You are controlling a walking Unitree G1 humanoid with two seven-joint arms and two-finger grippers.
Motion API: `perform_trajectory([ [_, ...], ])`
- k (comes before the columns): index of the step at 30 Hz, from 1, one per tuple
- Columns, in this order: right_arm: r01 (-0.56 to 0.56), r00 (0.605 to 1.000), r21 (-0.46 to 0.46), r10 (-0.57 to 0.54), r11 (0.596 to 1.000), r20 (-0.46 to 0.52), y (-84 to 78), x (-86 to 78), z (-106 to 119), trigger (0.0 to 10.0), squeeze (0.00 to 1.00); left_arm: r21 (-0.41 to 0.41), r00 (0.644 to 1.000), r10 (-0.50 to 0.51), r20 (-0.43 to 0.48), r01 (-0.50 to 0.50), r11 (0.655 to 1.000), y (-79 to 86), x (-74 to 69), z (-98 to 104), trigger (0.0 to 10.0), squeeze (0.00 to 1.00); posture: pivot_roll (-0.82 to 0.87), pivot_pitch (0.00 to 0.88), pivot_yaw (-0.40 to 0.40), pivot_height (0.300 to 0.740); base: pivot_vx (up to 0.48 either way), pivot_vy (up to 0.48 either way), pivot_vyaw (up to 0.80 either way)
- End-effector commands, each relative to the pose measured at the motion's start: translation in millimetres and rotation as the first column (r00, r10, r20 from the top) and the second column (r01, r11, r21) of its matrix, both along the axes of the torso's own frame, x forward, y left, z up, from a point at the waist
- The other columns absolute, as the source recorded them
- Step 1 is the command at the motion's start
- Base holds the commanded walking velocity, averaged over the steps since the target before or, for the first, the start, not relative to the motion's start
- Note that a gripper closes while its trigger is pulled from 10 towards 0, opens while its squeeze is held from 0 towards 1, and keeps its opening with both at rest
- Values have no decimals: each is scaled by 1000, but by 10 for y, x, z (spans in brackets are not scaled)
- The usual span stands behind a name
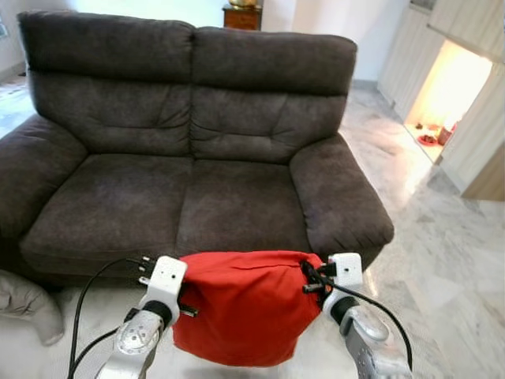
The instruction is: Move the pillow to the sofa from floor
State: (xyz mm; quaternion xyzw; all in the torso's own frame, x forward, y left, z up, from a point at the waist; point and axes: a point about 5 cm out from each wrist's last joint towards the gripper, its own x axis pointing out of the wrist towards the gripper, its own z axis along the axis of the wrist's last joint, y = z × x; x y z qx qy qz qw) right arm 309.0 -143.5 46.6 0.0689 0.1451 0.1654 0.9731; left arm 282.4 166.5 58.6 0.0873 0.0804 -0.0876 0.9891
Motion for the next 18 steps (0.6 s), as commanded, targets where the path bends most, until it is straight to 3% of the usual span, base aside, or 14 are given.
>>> perform_trajectory([
  [1, 8, 999, 17, -9, 1000, 45, -5, 48, 98, 10000, 0, -25, 990, 8, 138, -5, 1000, 26, 91, 274, 10000, 0, 100, 3, -41, 740, 0, 0, 0],
  [18, -67, 993, 43, 62, 997, 102, 122, 50, 179, 10000, 0, -56, 986, 28, 164, -20, 998, 41, 104, 334, 10000, 0, 100, 4, -44, 740, 0, 0, 0],
])
